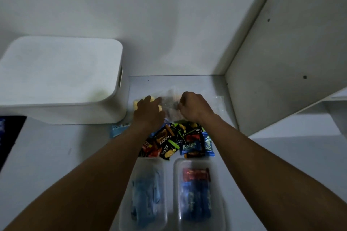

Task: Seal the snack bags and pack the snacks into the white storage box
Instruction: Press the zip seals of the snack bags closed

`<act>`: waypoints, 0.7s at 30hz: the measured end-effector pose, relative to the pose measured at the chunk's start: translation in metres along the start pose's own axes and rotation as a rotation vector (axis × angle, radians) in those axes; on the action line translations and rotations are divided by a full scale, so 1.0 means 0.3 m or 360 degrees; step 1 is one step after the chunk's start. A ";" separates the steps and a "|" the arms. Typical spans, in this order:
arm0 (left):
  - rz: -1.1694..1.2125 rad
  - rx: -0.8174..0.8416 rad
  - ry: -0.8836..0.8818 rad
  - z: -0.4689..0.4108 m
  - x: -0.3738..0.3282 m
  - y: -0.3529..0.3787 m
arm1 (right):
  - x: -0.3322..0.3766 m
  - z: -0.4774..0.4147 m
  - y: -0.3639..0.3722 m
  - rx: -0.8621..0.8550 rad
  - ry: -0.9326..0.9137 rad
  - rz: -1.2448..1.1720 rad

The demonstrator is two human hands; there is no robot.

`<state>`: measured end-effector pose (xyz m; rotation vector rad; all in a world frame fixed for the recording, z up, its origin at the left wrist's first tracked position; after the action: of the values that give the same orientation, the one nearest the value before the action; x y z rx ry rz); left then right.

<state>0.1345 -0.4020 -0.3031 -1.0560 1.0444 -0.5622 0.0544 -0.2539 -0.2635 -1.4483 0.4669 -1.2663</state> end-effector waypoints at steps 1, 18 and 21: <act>0.0017 0.0014 -0.0015 -0.004 -0.001 -0.004 | 0.008 0.000 -0.003 0.0006 0.0024 -0.0076; 0.0779 -0.0350 -0.0033 0.005 -0.165 -0.478 | 0.223 0.080 -0.374 -0.0170 -0.0454 -0.0410; 0.0925 -0.0324 0.0032 0.029 -0.210 -0.593 | 0.273 0.094 -0.524 -0.0168 -0.0477 -0.0286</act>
<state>0.1311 -0.4233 -0.1154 -0.8627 1.3757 0.0046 0.0534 -0.2585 -0.0842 -1.7677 0.2082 -1.1503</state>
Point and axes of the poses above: each hand's wrist, its own z-axis away from the middle knuckle, its own y-axis out of the palm, x = y × z, the point moved 3 cm from there along -z, towards the middle knuckle, and after that the axes turned 7 degrees about -x, right-handed, at the moved point
